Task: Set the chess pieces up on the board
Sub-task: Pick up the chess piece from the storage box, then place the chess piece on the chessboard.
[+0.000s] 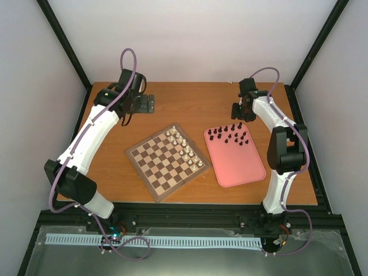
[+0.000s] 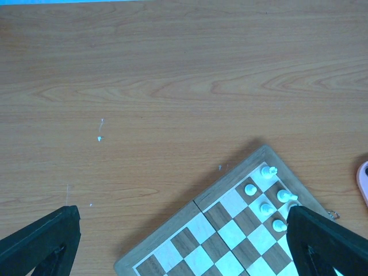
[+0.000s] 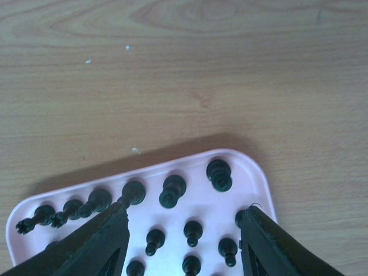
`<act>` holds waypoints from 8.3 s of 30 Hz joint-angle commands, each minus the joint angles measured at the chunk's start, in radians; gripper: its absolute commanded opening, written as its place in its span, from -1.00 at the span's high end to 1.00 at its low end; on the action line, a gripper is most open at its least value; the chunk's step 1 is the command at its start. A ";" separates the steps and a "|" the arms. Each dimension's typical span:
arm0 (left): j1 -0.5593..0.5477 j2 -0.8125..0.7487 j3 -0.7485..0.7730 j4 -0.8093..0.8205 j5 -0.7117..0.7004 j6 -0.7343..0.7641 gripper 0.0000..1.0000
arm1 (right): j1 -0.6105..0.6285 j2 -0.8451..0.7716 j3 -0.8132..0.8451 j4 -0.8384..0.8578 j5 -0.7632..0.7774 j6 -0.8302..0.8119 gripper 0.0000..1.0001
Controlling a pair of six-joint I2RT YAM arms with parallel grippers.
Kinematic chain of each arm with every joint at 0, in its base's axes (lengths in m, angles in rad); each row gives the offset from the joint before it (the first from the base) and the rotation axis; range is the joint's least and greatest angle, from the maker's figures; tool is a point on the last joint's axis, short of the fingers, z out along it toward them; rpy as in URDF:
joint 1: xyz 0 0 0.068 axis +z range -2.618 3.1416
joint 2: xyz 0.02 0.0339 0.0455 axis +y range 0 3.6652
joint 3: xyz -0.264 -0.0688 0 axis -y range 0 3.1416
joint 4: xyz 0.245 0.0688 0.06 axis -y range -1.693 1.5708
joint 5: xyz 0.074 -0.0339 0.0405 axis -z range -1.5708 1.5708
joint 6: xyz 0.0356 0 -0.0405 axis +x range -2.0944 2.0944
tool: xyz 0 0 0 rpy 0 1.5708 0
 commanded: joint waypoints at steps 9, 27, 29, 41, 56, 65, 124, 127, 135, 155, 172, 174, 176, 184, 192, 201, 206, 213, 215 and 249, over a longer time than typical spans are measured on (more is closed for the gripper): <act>0.005 -0.071 -0.026 0.047 0.008 -0.089 -0.99 | 0.007 -0.011 0.002 -0.049 -0.084 -0.005 0.10; 0.005 -0.056 0.007 0.021 0.012 -0.071 -0.99 | 0.049 0.083 -0.016 -0.045 -0.027 -0.011 0.24; 0.005 -0.053 0.007 0.019 0.015 -0.071 -0.99 | 0.048 0.090 -0.027 -0.039 -0.018 -0.008 0.24; 0.005 -0.042 0.019 0.013 0.006 -0.073 -1.00 | 0.049 0.150 0.000 -0.026 -0.011 -0.023 0.24; 0.005 -0.022 0.033 0.004 -0.003 -0.051 -0.99 | 0.049 0.216 0.093 -0.037 0.006 -0.014 0.32; 0.005 -0.012 0.036 0.006 -0.010 -0.044 -0.99 | 0.050 0.249 0.140 -0.063 0.037 -0.021 0.39; 0.005 -0.050 0.083 -0.028 -0.022 -0.076 -0.99 | 0.345 -0.039 0.262 -0.214 -0.022 -0.024 0.94; 0.005 -0.108 0.123 -0.091 -0.125 -0.135 -0.99 | 0.412 -0.077 0.229 -0.221 -0.048 -0.010 0.94; 0.005 -0.368 0.105 -0.026 -0.211 -0.185 -0.99 | 0.574 -0.113 0.212 -0.233 -0.083 -0.012 0.94; 0.005 -0.580 0.095 -0.071 0.081 -0.180 -0.99 | 0.953 0.180 0.429 -0.332 -0.022 0.124 0.94; 0.004 -0.586 0.056 -0.081 0.191 -0.182 -0.99 | 1.038 0.300 0.489 -0.337 -0.026 0.131 0.94; 0.004 -0.587 0.047 -0.076 0.199 -0.187 -0.99 | 1.042 0.302 0.490 -0.327 -0.020 0.129 0.95; 0.005 -0.584 0.044 -0.073 0.202 -0.187 -0.99 | 1.044 0.309 0.494 -0.317 -0.008 0.128 0.94; 0.005 -0.576 0.044 -0.068 0.199 -0.178 -0.99 | 1.044 0.372 0.576 -0.320 0.044 0.115 0.94; 0.005 -0.570 0.049 -0.068 0.190 -0.168 -0.99 | 1.030 0.414 0.625 -0.322 0.046 0.101 0.94; 0.005 -0.569 0.052 -0.071 0.181 -0.159 -1.00 | 1.008 0.433 0.631 -0.307 0.009 0.101 0.94; 0.005 -0.566 0.050 -0.071 0.180 -0.159 -0.99 | 1.005 0.443 0.635 -0.310 -0.008 0.097 0.94; 0.005 -0.562 0.047 -0.071 0.181 -0.160 -0.99 | 1.004 0.456 0.633 -0.320 -0.017 0.089 0.94; 0.005 -0.560 0.048 -0.069 0.182 -0.158 -0.99 | 1.003 0.456 0.633 -0.315 -0.013 0.088 0.94; 0.005 -0.563 0.026 -0.069 0.181 -0.146 -0.99 | 0.994 0.491 0.645 -0.292 0.023 0.095 0.90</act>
